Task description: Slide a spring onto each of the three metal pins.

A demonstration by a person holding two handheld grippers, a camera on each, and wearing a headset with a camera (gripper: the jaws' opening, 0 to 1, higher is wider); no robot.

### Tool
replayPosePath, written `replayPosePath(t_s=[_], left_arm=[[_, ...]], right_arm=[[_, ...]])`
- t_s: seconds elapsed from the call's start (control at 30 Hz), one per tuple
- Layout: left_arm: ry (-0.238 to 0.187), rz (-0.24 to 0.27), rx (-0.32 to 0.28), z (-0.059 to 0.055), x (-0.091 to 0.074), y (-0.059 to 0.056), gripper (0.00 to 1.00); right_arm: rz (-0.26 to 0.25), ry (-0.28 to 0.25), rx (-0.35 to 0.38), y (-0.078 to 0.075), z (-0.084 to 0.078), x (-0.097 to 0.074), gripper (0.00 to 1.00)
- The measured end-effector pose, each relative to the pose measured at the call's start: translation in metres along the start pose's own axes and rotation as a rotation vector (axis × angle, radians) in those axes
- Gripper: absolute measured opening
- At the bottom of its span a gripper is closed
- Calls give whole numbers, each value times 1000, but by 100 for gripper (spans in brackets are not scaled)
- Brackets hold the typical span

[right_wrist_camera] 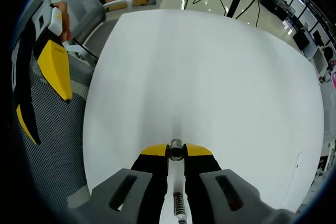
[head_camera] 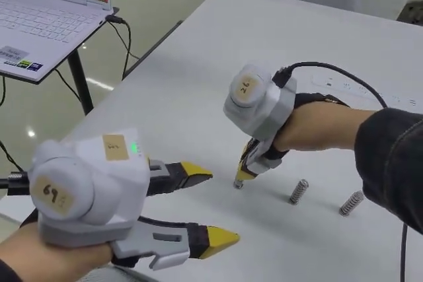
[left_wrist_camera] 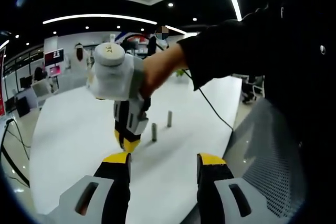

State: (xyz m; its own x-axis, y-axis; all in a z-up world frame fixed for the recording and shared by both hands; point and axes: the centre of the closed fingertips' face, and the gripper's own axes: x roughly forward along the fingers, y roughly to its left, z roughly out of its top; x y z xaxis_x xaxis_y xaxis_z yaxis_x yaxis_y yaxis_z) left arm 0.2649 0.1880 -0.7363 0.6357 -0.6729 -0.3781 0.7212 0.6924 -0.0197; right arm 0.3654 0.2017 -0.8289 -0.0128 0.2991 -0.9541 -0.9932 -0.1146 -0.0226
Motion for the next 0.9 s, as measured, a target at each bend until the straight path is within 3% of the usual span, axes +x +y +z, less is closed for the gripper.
replayPosePath(t_s=[0.47, 0.9], left_arm=[[4, -3, -3, -1, 0, -1, 44], [9, 1, -2, -2, 0, 0, 44]], right_arm=[[-42, 24, 41, -3, -6, 12, 8], [-54, -8, 25, -4, 0, 9, 12]])
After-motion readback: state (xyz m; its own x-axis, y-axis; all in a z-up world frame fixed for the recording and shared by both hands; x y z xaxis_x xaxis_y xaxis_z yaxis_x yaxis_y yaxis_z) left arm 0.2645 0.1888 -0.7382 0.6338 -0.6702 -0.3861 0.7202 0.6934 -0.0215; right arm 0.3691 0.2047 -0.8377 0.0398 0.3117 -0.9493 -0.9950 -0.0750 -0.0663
